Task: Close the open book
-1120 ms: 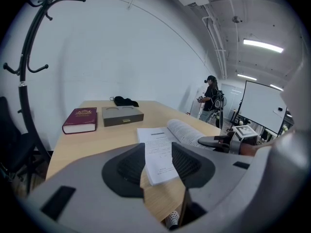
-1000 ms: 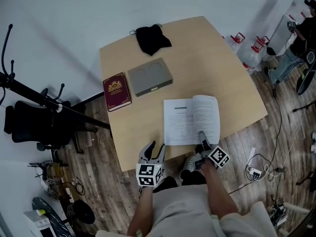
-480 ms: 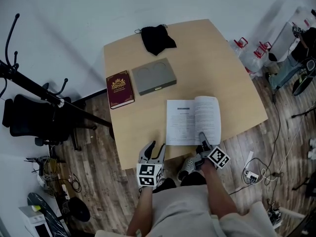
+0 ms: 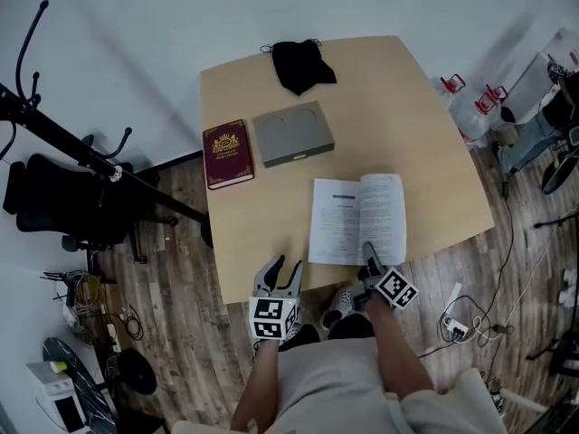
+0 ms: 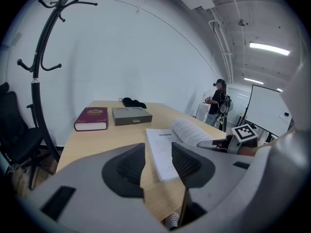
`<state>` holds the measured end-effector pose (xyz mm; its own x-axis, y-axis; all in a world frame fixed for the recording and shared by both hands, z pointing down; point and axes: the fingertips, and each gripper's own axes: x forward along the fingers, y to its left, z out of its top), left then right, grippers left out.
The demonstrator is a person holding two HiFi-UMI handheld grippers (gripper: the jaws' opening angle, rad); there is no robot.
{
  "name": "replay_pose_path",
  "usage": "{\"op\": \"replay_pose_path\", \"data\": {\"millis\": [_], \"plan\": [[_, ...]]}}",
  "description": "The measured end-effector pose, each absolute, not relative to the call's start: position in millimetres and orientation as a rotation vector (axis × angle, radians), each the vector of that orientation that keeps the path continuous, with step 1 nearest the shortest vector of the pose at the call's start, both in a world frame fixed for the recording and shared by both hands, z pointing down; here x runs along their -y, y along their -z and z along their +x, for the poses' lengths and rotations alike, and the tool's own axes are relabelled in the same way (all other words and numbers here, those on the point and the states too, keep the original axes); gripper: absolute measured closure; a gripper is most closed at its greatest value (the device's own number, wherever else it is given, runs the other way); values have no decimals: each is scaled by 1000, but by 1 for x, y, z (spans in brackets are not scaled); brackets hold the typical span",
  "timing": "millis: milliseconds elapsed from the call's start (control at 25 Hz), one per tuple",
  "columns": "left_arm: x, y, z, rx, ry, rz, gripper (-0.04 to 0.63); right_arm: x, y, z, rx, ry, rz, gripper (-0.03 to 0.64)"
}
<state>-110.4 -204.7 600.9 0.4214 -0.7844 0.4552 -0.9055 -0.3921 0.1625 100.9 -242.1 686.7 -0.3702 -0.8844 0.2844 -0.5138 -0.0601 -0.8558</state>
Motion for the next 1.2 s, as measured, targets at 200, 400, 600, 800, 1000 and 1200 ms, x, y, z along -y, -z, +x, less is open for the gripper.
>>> {"op": "replay_pose_path", "data": {"millis": [200, 400, 600, 800, 1000, 1200], "plan": [[202, -602, -116, 1452, -438, 2285, 414, 244, -692, 93, -1886, 1406, -1532, 584], [201, -603, -123, 1465, -445, 2274, 414, 244, -697, 85, -1919, 1413, -1561, 575], [200, -599, -128, 1480, -447, 2268, 414, 245, -699, 81, -1972, 1409, -1601, 566], [196, -599, -136, 1495, -448, 2255, 414, 246, -701, 74, -2099, 1373, -1671, 551], [192, -600, -146, 1515, -449, 2234, 414, 247, -702, 69, -2176, 1342, -1729, 537], [187, -602, -153, 1533, -448, 2220, 414, 247, -702, 65, -2199, 1328, -1755, 512]]}}
